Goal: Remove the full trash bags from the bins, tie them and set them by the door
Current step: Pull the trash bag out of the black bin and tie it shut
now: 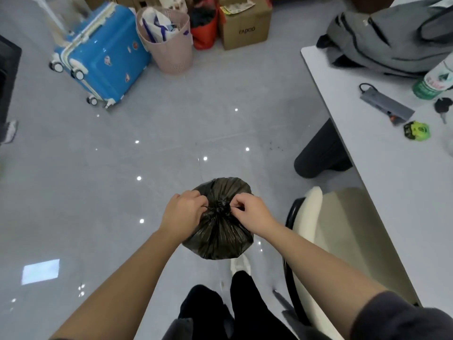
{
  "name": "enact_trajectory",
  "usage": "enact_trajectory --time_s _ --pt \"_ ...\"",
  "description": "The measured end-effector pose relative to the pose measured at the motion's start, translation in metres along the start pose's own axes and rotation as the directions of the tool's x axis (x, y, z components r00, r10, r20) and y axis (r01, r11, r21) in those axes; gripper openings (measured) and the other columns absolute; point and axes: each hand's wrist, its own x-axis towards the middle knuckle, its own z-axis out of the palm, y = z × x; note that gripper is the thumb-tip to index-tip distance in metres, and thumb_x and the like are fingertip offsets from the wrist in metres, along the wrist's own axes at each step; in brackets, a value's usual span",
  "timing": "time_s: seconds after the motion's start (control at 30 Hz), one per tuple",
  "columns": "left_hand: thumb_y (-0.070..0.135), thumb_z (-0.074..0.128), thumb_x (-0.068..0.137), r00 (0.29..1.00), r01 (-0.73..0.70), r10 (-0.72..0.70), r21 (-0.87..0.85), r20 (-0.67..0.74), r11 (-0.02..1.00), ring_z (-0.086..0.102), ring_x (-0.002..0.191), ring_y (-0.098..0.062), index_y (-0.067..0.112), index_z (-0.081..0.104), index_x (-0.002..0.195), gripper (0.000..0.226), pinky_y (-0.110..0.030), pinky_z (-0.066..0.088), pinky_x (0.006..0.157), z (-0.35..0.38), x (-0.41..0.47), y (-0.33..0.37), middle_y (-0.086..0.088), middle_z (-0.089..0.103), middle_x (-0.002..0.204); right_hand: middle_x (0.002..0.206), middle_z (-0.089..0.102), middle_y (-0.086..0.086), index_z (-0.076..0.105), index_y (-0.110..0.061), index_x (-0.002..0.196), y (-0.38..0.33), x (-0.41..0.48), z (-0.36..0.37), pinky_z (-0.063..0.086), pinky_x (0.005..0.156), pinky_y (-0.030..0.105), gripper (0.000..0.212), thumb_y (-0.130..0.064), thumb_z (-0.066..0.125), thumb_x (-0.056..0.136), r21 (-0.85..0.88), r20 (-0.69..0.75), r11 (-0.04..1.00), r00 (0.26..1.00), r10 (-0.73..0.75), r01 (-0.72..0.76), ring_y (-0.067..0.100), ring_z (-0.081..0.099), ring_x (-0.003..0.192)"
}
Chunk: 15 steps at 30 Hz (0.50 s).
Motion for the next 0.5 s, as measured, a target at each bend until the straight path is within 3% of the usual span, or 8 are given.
enact_trajectory --time_s 0.33,0.5 --pt "0.011 0.067 0.082 0.997 -0.073 0.073 -0.061 0.009 0.995 0.059 0.070 -0.020 0.018 0.070 0.081 0.009 -0.028 0.040 0.062 -0.030 0.203 -0.083 0.004 0.064 0.076 0.076 0.054 -0.013 0.046 -0.039 0.061 -0.030 0.189 -0.063 0.049 0.076 0.037 0.035 -0.015 0.061 0.082 0.015 -0.130 0.997 0.989 0.073 -0.072 0.016 0.055 0.080" --pt "0.014 0.064 0.084 0.989 -0.127 0.132 -0.076 0.067 0.989 0.060 0.074 -0.020 0.019 0.070 0.082 0.008 -0.029 0.039 0.063 -0.046 0.302 -0.122 0.004 0.064 0.079 0.075 0.054 -0.015 0.054 -0.032 0.068 -0.045 0.271 -0.090 0.050 0.079 0.039 0.025 -0.012 0.063 0.081 0.070 -0.184 0.989 0.973 0.142 -0.131 0.017 0.057 0.080"
